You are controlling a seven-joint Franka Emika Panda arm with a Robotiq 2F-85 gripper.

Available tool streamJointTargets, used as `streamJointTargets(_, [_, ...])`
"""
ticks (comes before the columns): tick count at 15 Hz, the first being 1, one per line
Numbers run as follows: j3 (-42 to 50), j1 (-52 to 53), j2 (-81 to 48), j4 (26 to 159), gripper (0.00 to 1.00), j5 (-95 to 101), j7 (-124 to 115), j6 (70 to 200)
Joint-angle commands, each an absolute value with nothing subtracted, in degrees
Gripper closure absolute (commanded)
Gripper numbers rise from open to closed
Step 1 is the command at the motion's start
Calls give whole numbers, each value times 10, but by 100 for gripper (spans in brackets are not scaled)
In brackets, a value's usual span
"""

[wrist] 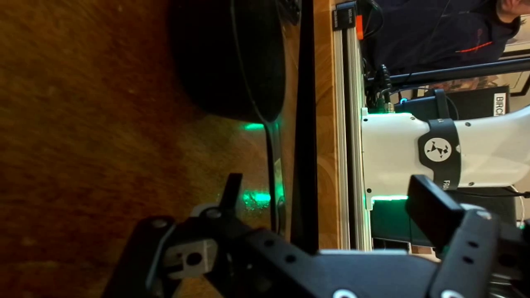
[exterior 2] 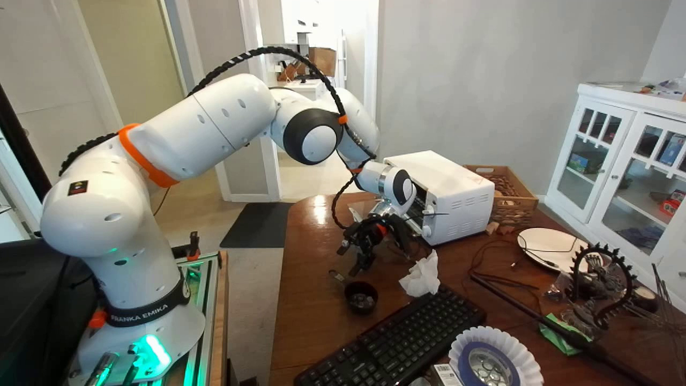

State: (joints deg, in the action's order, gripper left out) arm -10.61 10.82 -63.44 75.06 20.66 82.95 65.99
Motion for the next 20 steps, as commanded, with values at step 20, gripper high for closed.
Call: streamJointTargets(20, [-112, 113, -638, 785, 0, 244, 831, 701])
